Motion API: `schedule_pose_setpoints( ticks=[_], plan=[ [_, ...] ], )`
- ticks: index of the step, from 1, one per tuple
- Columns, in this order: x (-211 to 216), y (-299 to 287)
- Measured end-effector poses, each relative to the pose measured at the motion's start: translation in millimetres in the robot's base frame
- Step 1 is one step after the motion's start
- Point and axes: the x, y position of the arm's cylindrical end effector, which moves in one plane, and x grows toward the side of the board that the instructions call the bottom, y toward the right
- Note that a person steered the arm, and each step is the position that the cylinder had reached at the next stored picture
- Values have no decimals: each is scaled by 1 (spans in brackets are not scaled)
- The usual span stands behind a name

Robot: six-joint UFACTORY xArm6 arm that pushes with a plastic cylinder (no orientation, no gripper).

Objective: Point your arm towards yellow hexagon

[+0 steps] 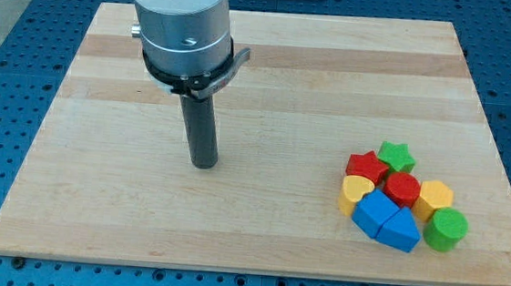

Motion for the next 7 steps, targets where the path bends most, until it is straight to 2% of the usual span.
schedule_pose_setpoints(
  ticks=[1,2,3,4,5,6,7],
  plan=[
    [-5,1],
    [-43,38],
    [-73,94],
    [-88,178],
    [-88,271],
    [-88,317],
    [-84,318]
  ],
)
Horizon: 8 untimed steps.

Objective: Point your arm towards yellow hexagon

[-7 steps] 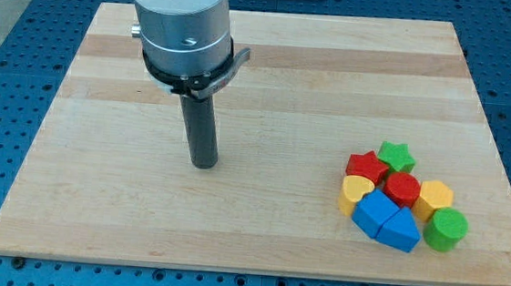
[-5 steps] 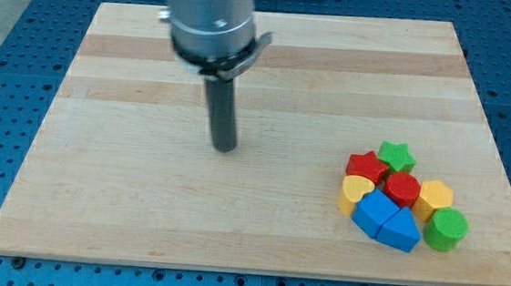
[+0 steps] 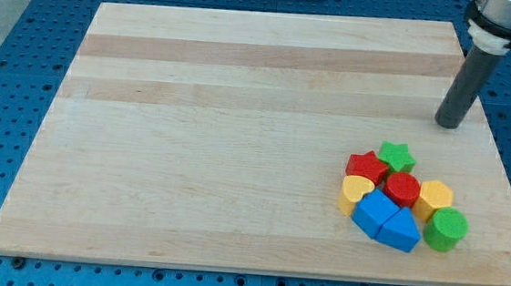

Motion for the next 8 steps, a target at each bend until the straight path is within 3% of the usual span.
schedule_pose_setpoints(
  ticks=[1,4,8],
  plan=[
    [43,28],
    [113,55],
    [126,40]
  ],
)
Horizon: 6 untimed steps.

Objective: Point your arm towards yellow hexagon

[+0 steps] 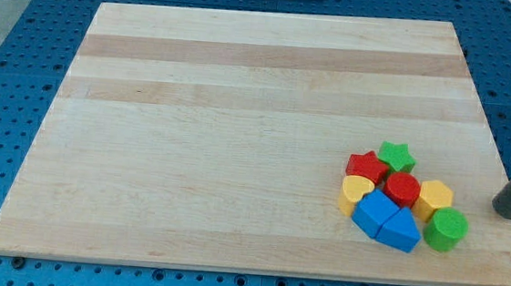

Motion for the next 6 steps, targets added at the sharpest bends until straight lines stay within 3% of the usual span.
schedule_pose_setpoints(
  ticks=[3,6],
  plan=[
    [-3,-35],
    [6,-24]
  ],
)
